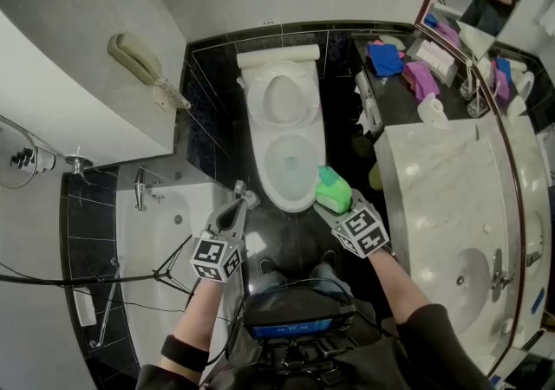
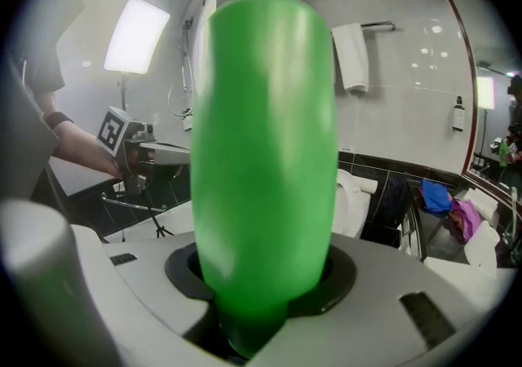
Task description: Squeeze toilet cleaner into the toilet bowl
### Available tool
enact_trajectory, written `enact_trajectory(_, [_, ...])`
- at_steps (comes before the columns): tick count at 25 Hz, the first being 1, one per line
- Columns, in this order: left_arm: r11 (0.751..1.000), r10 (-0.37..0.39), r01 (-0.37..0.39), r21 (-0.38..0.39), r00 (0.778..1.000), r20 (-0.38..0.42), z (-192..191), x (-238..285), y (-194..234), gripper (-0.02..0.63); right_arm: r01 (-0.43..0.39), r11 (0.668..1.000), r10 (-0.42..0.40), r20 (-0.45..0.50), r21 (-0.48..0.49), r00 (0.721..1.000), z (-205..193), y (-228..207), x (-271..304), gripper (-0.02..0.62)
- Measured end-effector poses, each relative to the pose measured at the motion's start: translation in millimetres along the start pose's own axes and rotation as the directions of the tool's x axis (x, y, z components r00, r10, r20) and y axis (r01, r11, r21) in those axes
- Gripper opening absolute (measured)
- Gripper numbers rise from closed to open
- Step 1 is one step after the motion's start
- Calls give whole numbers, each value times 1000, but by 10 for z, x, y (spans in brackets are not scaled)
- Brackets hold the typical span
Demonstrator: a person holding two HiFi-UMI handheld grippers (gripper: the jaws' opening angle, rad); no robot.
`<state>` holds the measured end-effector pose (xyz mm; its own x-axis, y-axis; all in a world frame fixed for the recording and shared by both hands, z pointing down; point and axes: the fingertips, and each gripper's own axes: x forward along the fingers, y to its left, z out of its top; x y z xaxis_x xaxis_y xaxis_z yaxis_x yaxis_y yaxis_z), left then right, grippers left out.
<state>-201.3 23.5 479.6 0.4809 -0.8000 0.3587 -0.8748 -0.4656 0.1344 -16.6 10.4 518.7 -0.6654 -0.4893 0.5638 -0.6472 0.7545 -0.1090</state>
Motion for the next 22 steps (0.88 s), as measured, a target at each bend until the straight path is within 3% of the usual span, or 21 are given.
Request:
enact_trajectory(9, [1000, 14, -14, -12, 1000, -10, -132, 11, -82, 2, 42, 996, -41, -14, 73, 999, -228, -49, -44, 196])
enact_trajectory(14, [1000, 20, -20, 16, 1000, -18, -97, 47, -135, 2, 44, 997, -43, -11, 67, 999, -276, -69, -29, 195])
enact_trajectory(22, [999, 38, -39, -10, 998, -44, -99, 145, -249, 2, 24, 998, -23, -11, 55, 1000, -355, -137, -60, 195])
